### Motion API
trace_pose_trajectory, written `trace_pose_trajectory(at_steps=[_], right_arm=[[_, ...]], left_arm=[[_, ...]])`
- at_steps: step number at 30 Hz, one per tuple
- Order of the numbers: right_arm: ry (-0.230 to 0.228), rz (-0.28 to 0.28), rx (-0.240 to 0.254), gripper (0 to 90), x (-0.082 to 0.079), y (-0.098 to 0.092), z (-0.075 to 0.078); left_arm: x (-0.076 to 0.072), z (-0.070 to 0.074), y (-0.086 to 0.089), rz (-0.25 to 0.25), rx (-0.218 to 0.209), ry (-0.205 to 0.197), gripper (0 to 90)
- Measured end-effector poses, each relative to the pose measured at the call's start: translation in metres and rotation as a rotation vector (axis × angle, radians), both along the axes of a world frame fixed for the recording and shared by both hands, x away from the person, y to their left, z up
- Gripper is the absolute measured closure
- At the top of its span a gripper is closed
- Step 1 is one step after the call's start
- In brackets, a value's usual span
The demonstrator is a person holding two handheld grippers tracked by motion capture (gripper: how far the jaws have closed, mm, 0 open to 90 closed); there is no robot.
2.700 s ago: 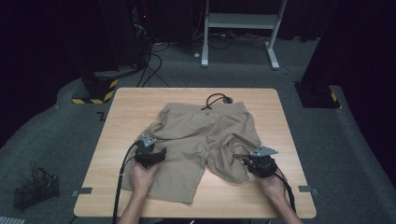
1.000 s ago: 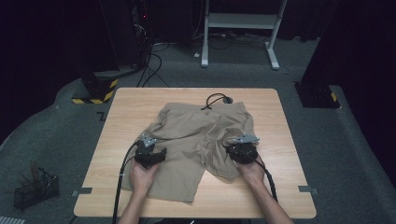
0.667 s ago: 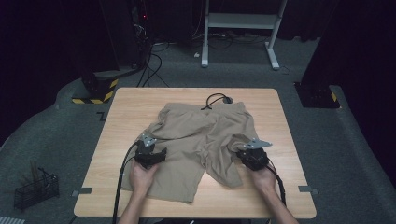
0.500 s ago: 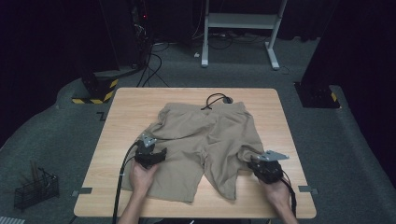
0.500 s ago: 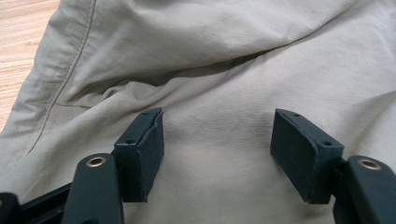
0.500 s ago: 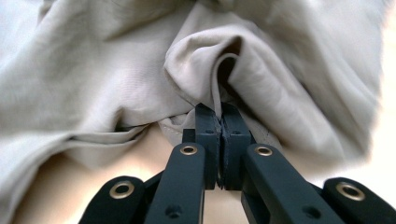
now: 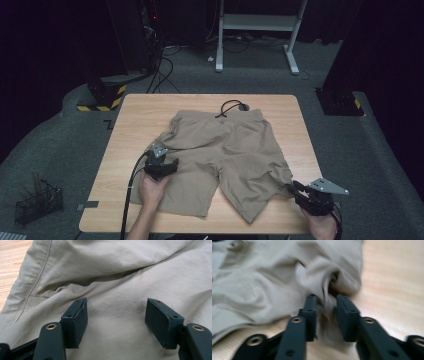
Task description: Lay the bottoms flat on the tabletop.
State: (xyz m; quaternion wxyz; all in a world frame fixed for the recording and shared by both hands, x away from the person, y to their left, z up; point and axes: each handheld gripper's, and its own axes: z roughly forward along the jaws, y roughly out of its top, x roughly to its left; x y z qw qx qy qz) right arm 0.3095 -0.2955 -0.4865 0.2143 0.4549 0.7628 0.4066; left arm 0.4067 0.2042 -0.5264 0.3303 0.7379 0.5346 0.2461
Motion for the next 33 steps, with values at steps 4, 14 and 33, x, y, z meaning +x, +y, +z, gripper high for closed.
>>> trace_pose_trajectory(at_steps=[4, 14, 33], right_arm=[[-0.070, 0.044, 0.032, 62.5, 0.007, 0.016, 0.006], [0.058, 0.207, -0.072, 52.8, 0.027, 0.056, -0.013], [0.085, 0.257, -0.138, 84.1, 0.108, 0.110, -0.006]], left_arm=[[0.000, 0.000, 0.000, 0.002, -0.002, -0.001, 34.7], [0.000, 0.000, 0.000, 0.003, -0.007, -0.001, 34.6], [0.023, 0.000, 0.004, 0.028, -0.004, 0.002, 36.3]])
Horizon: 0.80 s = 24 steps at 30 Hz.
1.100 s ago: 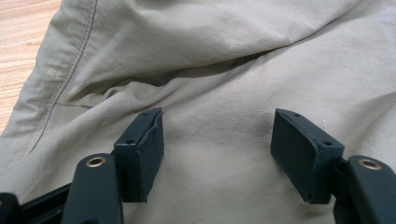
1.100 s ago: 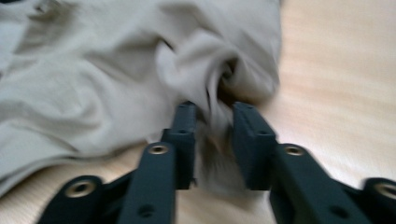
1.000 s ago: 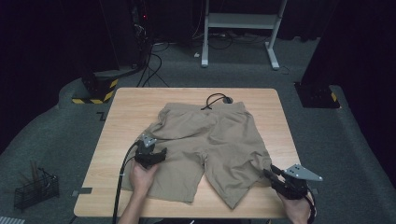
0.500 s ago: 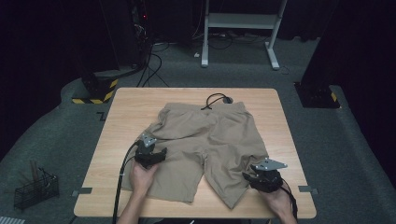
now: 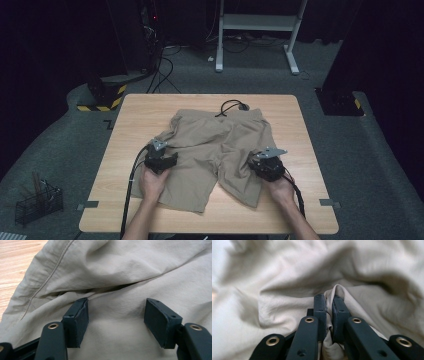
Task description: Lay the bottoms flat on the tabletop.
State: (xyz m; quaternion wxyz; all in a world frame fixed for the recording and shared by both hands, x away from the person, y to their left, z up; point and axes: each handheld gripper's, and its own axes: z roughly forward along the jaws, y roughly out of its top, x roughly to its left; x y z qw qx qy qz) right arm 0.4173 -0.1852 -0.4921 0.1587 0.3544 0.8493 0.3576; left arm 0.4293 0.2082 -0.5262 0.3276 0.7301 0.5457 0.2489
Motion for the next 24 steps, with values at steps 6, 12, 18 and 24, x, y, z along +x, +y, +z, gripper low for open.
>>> trace_pose_trajectory(at_steps=[6, 12, 18, 24], right_arm=[[-0.011, -0.004, 0.036, 82.7, 0.019, 0.017, 0.019], [0.071, -0.072, -0.022, 69.0, 0.008, 0.005, -0.007], [-0.001, -0.128, 0.047, 65.4, -0.042, -0.044, 0.006], [-0.014, -0.214, 0.044, 70.3, -0.068, -0.086, -0.003]], left_arm=[[0.002, 0.000, 0.001, 0.010, -0.004, 0.000, 36.2], [0.002, 0.000, 0.001, 0.009, -0.002, 0.000, 36.1], [0.000, 0.000, 0.001, 0.011, 0.002, 0.000, 35.8], [0.000, 0.000, 0.000, 0.013, 0.001, -0.002, 35.8]])
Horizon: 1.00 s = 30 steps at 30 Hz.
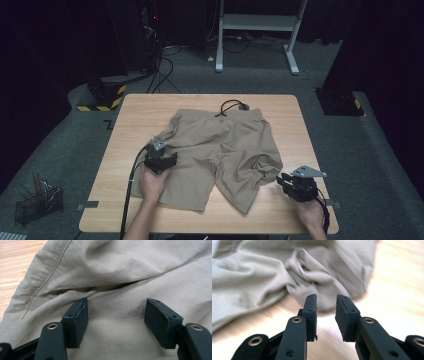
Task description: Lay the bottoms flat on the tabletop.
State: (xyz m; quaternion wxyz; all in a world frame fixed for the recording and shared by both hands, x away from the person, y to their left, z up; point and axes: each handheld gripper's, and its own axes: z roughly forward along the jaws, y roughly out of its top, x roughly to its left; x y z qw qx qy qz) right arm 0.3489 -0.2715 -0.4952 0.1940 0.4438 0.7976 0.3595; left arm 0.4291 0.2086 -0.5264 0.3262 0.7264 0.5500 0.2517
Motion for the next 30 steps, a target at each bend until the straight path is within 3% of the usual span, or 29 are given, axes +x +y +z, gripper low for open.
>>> trace_pose_trajectory(at_steps=[3, 5, 8, 10, 12, 15, 21, 30], right_arm=[[-0.009, 0.032, 0.015, 66.9, -0.001, 0.005, -0.007], [-0.026, 0.034, 0.032, 59.7, 0.003, 0.015, -0.010], [-0.047, -0.026, 0.078, 55.7, 0.016, 0.024, -0.016], [-0.020, -0.037, 0.071, 56.2, 0.027, 0.029, -0.020], [0.005, -0.036, 0.011, 61.2, 0.034, 0.035, -0.027], [0.004, -0.017, -0.016, 84.8, 0.034, 0.034, -0.025], [0.023, 0.014, -0.039, 87.9, 0.018, 0.019, -0.013], [-0.017, -0.071, -0.020, 87.2, -0.025, -0.018, 0.002]], left_arm=[[0.000, 0.000, 0.000, 0.001, 0.001, 0.000, 35.7], [0.000, 0.000, 0.000, 0.003, 0.000, -0.001, 35.6], [-0.001, 0.000, 0.000, 0.005, -0.002, -0.001, 35.6], [-0.001, 0.000, 0.000, 0.005, -0.001, -0.002, 35.6], [-0.001, 0.000, 0.000, 0.005, -0.002, -0.001, 35.5], [-0.001, 0.000, 0.000, 0.005, -0.003, -0.001, 35.5], [-0.001, 0.000, 0.000, 0.005, -0.002, -0.001, 35.5], [-0.001, 0.000, 0.000, 0.005, -0.002, -0.001, 35.5]])
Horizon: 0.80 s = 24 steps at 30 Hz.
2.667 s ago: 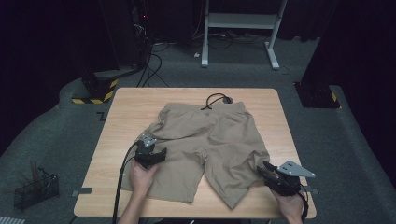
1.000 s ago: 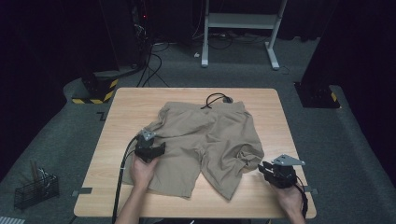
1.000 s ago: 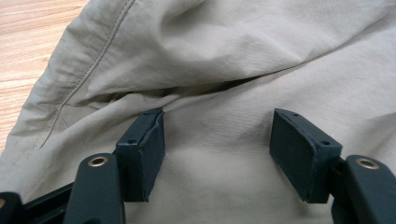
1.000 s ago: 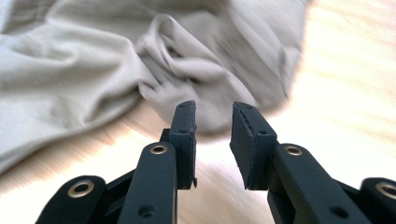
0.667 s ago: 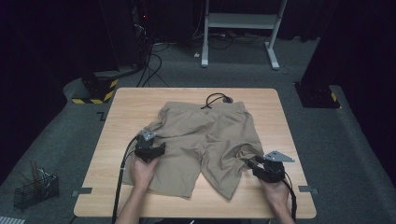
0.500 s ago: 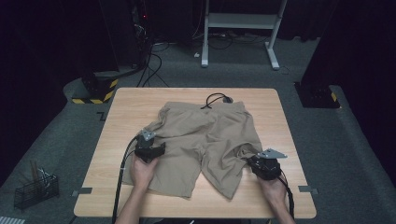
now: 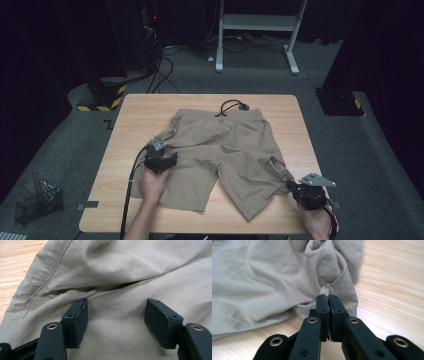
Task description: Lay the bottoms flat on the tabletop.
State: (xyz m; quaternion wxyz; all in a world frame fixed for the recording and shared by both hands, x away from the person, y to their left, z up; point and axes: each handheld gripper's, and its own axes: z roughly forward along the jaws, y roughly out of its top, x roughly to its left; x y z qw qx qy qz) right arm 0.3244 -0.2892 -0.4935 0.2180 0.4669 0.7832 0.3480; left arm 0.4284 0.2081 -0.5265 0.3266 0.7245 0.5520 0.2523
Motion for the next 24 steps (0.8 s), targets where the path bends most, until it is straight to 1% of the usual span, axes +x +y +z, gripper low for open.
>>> trace_pose_trajectory(at_steps=[1, 3, 5, 7, 8, 9, 10, 11, 13, 14, 15, 16, 19, 20, 21, 22, 23, 24], right_arm=[[-0.001, -0.017, 0.009, 87.0, -0.005, -0.005, 0.002], [-0.002, -0.042, -0.002, 85.4, -0.013, -0.012, 0.003], [0.006, -0.065, 0.009, 78.9, -0.020, -0.020, 0.003], [-0.008, -0.078, 0.026, 75.0, -0.026, -0.024, 0.003], [-0.026, -0.074, 0.053, 72.7, -0.029, -0.024, 0.004], [-0.039, -0.068, 0.065, 71.8, -0.030, -0.022, 0.006], [-0.065, -0.047, 0.071, 71.0, -0.031, -0.017, 0.008], [-0.078, -0.017, 0.080, 70.2, -0.030, -0.011, 0.010], [-0.088, 0.046, 0.078, 68.8, -0.026, 0.006, 0.012], [-0.082, 0.071, 0.074, 68.1, -0.024, 0.012, 0.012], [-0.075, 0.112, 0.065, 67.3, -0.018, 0.023, 0.010], [-0.060, 0.140, 0.054, 66.2, -0.013, 0.031, 0.007], [0.007, 0.198, 0.030, 66.1, 0.004, 0.050, -0.005], [0.027, 0.212, 0.015, 66.5, 0.009, 0.057, -0.010], [0.039, 0.221, -0.010, 68.8, 0.015, 0.065, -0.016], [0.049, 0.222, -0.024, 70.4, 0.018, 0.069, -0.019], [0.060, 0.231, -0.029, 74.7, 0.021, 0.076, -0.023], [0.066, 0.238, -0.020, 78.1, 0.021, 0.079, -0.023]], left_arm=[[0.000, 0.000, 0.000, 0.000, 0.000, 0.000, 35.5], [0.000, 0.000, 0.000, 0.000, 0.000, 0.000, 35.5], [0.000, 0.000, 0.000, 0.000, 0.001, 0.000, 35.5], [0.000, 0.000, 0.000, 0.000, 0.000, 0.000, 35.4], [0.000, 0.000, 0.000, 0.000, 0.001, 0.000, 35.4], [0.000, 0.000, 0.000, 0.000, 0.001, 0.000, 35.4], [0.000, 0.000, 0.000, 0.000, 0.001, 0.000, 35.5], [0.000, 0.000, 0.000, 0.000, 0.001, 0.000, 35.4], [0.000, 0.000, 0.000, 0.000, 0.001, 0.000, 35.4], [0.000, 0.000, 0.000, 0.000, 0.001, 0.000, 35.4], [0.000, 0.000, 0.000, 0.000, 0.001, 0.000, 35.4], [0.000, 0.000, 0.000, 0.000, 0.001, 0.000, 35.4], [0.000, 0.000, 0.000, 0.000, 0.002, 0.000, 35.3], [0.000, 0.000, 0.000, 0.001, 0.002, 0.001, 35.1], [0.000, 0.000, 0.000, 0.001, 0.003, 0.001, 34.9], [0.000, 0.000, 0.000, 0.002, 0.003, 0.000, 34.8], [0.000, 0.000, 0.000, 0.002, 0.003, 0.000, 34.8], [0.000, 0.000, 0.000, 0.002, 0.003, 0.000, 34.8]])
